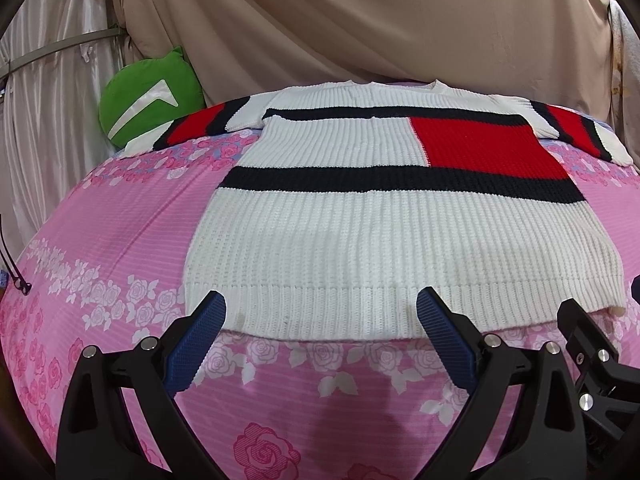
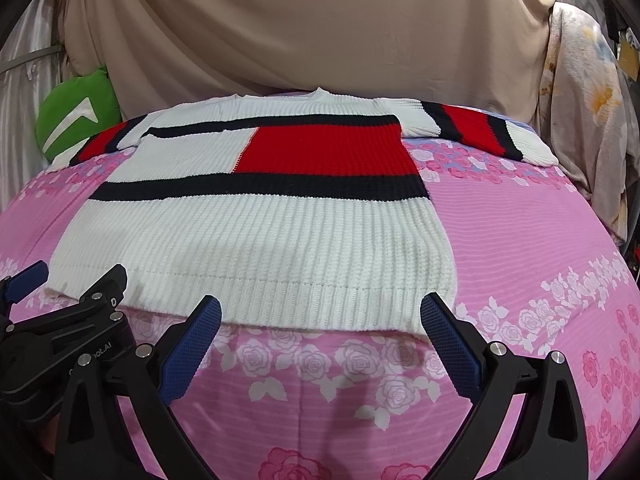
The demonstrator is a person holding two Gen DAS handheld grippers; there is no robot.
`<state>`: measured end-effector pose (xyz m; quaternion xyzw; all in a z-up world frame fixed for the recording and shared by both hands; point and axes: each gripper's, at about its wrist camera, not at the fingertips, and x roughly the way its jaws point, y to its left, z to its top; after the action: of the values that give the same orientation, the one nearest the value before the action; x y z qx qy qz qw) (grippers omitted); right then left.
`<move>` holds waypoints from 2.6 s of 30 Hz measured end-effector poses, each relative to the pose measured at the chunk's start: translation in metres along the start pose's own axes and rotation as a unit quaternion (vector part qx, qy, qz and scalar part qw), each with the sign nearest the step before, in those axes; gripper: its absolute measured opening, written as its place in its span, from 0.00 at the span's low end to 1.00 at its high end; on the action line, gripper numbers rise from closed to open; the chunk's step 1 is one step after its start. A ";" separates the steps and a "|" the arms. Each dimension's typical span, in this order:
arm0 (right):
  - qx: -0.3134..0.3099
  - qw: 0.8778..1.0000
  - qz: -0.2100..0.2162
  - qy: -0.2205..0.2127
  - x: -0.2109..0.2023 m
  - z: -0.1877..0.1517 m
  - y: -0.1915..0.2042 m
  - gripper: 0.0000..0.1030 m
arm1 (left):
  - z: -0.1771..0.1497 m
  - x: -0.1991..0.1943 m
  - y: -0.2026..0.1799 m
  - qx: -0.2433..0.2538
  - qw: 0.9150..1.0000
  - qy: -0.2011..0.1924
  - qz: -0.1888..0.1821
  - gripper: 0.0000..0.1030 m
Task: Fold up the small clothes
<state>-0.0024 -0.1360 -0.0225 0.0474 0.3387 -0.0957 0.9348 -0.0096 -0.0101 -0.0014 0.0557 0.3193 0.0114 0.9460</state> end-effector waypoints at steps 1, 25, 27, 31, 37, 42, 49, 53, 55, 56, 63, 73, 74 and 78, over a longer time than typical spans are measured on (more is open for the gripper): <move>0.000 1.000 0.000 0.000 0.000 0.000 0.000 0.95 | 0.000 0.000 -0.001 0.000 1.000 0.001 0.000 0.91; -0.012 1.000 0.001 0.025 0.006 0.002 0.004 0.95 | 0.002 0.007 -0.002 -0.002 1.000 0.019 0.001 0.91; -0.013 1.000 0.000 0.023 0.006 0.002 0.004 0.95 | 0.003 0.007 -0.002 -0.003 1.000 0.019 -0.001 0.91; -0.013 1.000 0.000 0.015 0.005 0.002 0.004 0.95 | 0.003 0.007 -0.002 -0.003 1.000 0.018 -0.001 0.91; -0.012 1.000 0.001 0.012 0.005 0.002 0.004 0.95 | 0.003 0.007 -0.003 -0.003 1.000 0.017 0.000 0.91; -0.009 1.000 0.003 0.020 0.006 0.002 0.003 0.95 | 0.003 0.006 -0.004 -0.002 1.000 0.017 0.003 0.91; 0.023 0.997 0.057 0.047 0.007 0.011 -0.013 0.95 | 0.005 0.004 0.004 -0.016 1.000 0.019 -0.011 0.91; 0.103 0.990 0.072 0.063 0.025 0.054 -0.081 0.95 | 0.028 0.007 0.028 -0.037 0.999 0.021 -0.023 0.92; 0.132 0.990 0.043 0.035 0.038 0.081 -0.127 0.95 | 0.049 0.009 0.045 -0.049 0.999 0.003 -0.015 0.92; 0.146 0.989 0.024 0.028 0.048 0.095 -0.153 0.95 | 0.058 0.011 0.052 -0.053 0.999 -0.006 -0.010 0.92; 0.262 0.963 -0.061 0.034 0.141 0.159 -0.313 0.93 | 0.115 0.051 0.073 -0.028 0.997 -0.020 0.073 0.94; 0.377 0.924 -0.050 0.035 0.236 0.185 -0.428 0.62 | 0.148 0.108 0.072 -0.026 0.999 0.005 0.021 0.93; 0.381 0.922 -0.056 0.030 0.239 0.187 -0.429 0.60 | 0.151 0.112 0.071 -0.027 1.000 0.007 0.015 0.93; 0.375 0.926 -0.039 0.001 0.241 0.218 -0.418 0.10 | 0.160 0.129 0.067 -0.030 0.999 0.018 0.000 0.87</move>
<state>0.2269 -0.6130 -0.0205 0.3815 0.2806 -0.2518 0.8439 0.1911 0.0477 0.0551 0.0273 0.3354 0.0216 0.9414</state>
